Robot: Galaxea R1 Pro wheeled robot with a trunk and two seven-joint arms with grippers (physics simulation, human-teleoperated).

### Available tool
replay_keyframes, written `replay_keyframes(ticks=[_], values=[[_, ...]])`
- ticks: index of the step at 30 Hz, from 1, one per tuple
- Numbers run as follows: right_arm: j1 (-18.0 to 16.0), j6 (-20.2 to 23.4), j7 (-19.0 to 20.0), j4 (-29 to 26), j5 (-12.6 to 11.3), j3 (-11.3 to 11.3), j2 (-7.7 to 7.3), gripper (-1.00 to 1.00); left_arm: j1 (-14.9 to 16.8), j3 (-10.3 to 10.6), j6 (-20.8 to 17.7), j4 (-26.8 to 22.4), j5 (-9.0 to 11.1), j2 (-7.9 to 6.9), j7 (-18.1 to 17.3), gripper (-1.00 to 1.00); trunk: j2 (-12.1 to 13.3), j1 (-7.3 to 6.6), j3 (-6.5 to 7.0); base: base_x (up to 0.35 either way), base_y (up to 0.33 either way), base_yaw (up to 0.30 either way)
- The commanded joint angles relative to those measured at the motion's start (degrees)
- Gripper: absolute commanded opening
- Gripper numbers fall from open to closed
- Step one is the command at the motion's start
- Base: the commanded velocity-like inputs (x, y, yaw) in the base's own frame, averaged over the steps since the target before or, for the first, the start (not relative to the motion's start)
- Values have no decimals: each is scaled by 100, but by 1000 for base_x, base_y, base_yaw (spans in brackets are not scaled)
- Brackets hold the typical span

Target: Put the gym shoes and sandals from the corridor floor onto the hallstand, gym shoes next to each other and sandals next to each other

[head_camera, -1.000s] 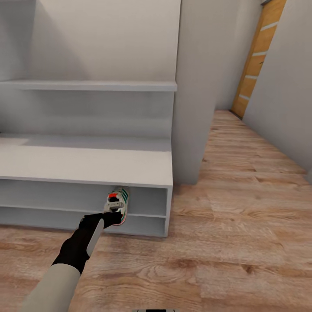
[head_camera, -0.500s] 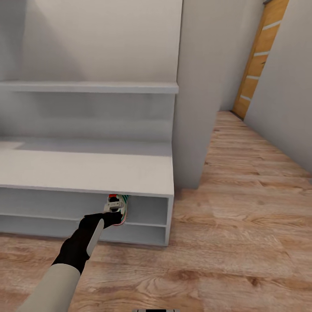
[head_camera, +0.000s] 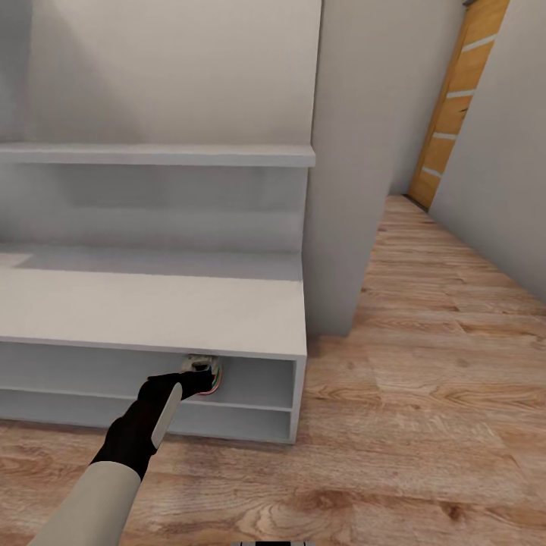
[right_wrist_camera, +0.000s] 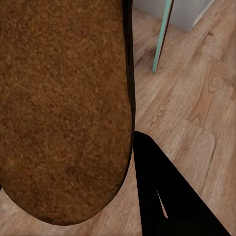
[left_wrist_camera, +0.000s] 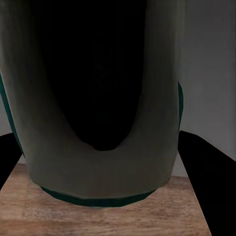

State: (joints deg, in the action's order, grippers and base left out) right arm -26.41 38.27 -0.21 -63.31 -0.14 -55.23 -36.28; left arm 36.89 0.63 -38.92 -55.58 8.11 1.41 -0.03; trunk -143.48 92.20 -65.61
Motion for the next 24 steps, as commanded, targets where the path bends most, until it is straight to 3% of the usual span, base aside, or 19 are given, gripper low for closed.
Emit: replay_keyframes(ticks=[1, 9, 10, 24], values=[[-5, 32, -23, -6, -22, -2, -1, -100, 2, -1, -28, -6, 31, 0, 3, -100, -2, -1, -5, 2, 0, 0], [-5, 32, -23, -6, -20, -4, -1, -100, 2, -1, -28, -6, 26, 1, 3, -100, -2, -1, -5, 0, 0, 0], [-5, 32, -23, -6, -21, -4, -2, -100, 2, -1, -28, -6, 25, 0, 3, 100, -2, -1, -5, 0, 0, 0], [-5, 32, -23, -6, -17, 0, 0, -100, 2, -10, -28, -6, 30, 0, 3, 100, -2, -1, -5, -27, 0, 0]])
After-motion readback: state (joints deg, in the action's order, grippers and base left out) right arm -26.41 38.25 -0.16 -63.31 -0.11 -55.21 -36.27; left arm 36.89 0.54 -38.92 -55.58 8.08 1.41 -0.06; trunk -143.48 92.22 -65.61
